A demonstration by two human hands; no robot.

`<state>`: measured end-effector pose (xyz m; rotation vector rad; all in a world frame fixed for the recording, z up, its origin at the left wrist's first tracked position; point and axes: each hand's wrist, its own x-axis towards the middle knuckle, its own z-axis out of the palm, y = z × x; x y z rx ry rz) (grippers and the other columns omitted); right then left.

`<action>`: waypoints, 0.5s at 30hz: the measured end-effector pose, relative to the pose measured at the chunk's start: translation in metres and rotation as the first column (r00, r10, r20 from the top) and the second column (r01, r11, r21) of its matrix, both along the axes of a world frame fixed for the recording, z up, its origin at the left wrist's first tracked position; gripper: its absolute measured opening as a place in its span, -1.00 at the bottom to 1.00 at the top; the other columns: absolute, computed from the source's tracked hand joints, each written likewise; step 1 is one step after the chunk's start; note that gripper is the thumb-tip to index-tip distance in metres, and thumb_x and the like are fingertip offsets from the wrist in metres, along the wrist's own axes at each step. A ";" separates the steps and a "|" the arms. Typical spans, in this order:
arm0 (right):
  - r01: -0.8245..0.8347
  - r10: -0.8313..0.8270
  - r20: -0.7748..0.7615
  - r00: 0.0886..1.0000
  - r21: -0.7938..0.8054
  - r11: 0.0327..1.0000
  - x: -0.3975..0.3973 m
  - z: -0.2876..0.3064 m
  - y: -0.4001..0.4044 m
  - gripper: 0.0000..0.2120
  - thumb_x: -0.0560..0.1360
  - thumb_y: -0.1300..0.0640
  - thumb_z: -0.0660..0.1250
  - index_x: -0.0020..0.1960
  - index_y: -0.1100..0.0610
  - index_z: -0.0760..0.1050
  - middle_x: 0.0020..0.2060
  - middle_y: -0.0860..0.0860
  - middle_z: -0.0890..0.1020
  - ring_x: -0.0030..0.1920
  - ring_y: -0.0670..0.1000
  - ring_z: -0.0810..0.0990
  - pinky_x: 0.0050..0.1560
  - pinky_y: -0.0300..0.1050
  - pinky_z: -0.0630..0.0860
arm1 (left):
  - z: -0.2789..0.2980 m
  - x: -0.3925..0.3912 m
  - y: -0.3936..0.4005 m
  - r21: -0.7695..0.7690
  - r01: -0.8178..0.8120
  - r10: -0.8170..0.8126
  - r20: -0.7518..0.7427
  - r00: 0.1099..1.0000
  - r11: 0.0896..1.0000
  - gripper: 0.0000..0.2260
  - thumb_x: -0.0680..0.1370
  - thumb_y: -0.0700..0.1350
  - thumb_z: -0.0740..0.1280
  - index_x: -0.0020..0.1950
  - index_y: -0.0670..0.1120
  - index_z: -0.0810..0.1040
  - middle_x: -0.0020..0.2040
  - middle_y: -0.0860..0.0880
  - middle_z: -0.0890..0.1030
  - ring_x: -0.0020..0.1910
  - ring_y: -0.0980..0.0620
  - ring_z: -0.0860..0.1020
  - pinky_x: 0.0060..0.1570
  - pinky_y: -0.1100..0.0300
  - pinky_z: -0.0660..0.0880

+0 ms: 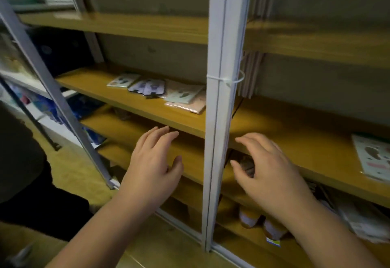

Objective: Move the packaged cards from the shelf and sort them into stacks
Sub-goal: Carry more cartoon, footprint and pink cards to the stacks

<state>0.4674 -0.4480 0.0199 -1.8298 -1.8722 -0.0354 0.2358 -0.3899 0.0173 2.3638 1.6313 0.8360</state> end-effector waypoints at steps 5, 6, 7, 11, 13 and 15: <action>-0.107 0.107 -0.007 0.994 -0.010 0.994 -0.058 -0.003 0.040 -0.54 0.52 -0.18 0.23 0.40 -0.17 0.30 0.27 -0.28 0.37 0.21 -0.35 0.21 0.18 -0.36 0.21 | -0.009 -0.042 0.031 -0.029 -0.058 0.058 -0.003 0.998 0.998 -0.47 0.55 0.10 0.31 0.51 0.16 0.30 0.53 0.17 0.29 0.56 0.13 0.06 0.43 0.12 0.07; -0.115 0.115 -0.002 0.993 -0.012 0.993 -0.067 -0.004 0.049 -0.54 0.52 -0.18 0.24 0.40 -0.15 0.32 0.26 -0.27 0.39 0.22 -0.32 0.26 0.19 -0.34 0.22 | -0.011 -0.048 0.038 -0.032 -0.072 0.072 -0.003 0.997 0.997 -0.47 0.55 0.11 0.31 0.51 0.17 0.30 0.53 0.17 0.29 0.55 0.14 0.06 0.41 0.14 0.05; -0.123 0.123 0.003 0.992 -0.014 0.992 -0.075 -0.004 0.059 -0.54 0.52 -0.17 0.25 0.39 -0.13 0.34 0.26 -0.25 0.41 0.24 -0.27 0.32 0.20 -0.31 0.26 | -0.012 -0.053 0.045 -0.034 -0.081 0.081 -0.005 0.997 0.996 -0.47 0.55 0.11 0.31 0.51 0.17 0.30 0.52 0.17 0.30 0.55 0.14 0.06 0.39 0.16 0.04; -0.123 0.123 0.004 0.992 0.003 0.992 -0.104 -0.010 0.105 -0.54 0.52 -0.17 0.26 0.39 -0.14 0.34 0.27 -0.22 0.44 0.26 -0.18 0.39 0.19 -0.25 0.33 | -0.016 -0.071 0.081 -0.052 -0.093 0.092 -0.020 0.996 0.994 -0.47 0.55 0.12 0.30 0.51 0.18 0.29 0.53 0.18 0.29 0.55 0.16 0.04 0.38 0.20 -0.01; -0.116 0.116 -0.004 0.993 0.008 0.993 -0.116 -0.014 0.132 -0.54 0.52 -0.18 0.26 0.39 -0.16 0.32 0.28 -0.23 0.43 0.27 -0.18 0.39 0.14 -0.26 0.31 | -0.016 -0.078 0.103 -0.055 -0.106 0.104 -0.036 0.994 0.993 -0.47 0.55 0.12 0.30 0.52 0.18 0.28 0.54 0.18 0.28 0.56 0.14 0.04 0.39 0.18 -0.01; -0.111 0.111 -0.012 0.994 0.008 0.994 -0.128 -0.016 0.160 -0.54 0.52 -0.17 0.27 0.39 -0.14 0.33 0.27 -0.20 0.45 0.27 -0.16 0.41 0.12 -0.27 0.31 | -0.013 -0.087 0.126 -0.067 -0.122 0.119 -0.051 0.992 0.990 -0.47 0.56 0.12 0.30 0.53 0.17 0.28 0.55 0.17 0.27 0.56 0.13 0.04 0.40 0.17 -0.01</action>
